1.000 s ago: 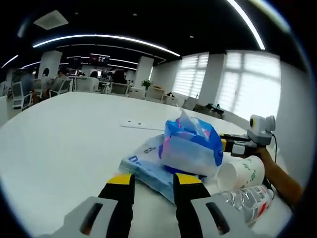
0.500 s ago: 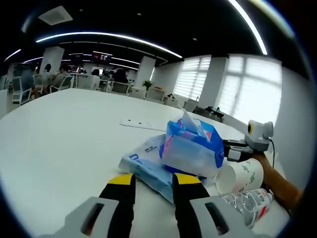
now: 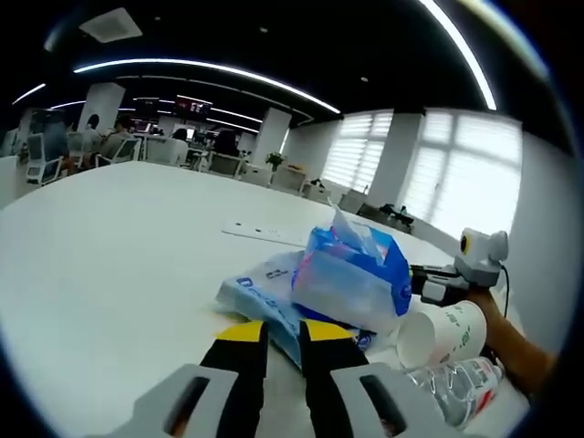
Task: Arrange the tabletop items into an orderly group along one side of the table until the central work area is clear of visible clutter.
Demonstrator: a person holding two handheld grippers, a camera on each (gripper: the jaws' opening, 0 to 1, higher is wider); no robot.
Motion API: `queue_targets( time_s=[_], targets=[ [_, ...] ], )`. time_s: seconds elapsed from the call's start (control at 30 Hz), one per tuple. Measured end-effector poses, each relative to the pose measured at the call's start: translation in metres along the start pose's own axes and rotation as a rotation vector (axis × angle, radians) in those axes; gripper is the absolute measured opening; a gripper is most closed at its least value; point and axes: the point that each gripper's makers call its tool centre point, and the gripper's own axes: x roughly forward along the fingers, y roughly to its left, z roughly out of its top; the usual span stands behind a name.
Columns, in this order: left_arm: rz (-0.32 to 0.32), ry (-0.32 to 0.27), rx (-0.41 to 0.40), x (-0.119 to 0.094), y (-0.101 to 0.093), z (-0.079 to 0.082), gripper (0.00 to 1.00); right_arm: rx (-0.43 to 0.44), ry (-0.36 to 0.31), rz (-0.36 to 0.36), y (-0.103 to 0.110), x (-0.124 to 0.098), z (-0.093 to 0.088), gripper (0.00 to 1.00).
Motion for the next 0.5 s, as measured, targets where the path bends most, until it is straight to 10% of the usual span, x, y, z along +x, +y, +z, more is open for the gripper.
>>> queue_targets(
  time_s=[0.5],
  targets=[
    [0.027,-0.067,0.153,0.001,-0.011,0.018,0.00,-0.002,0.003,0.005,0.001,-0.005,0.007,0.00]
  ],
)
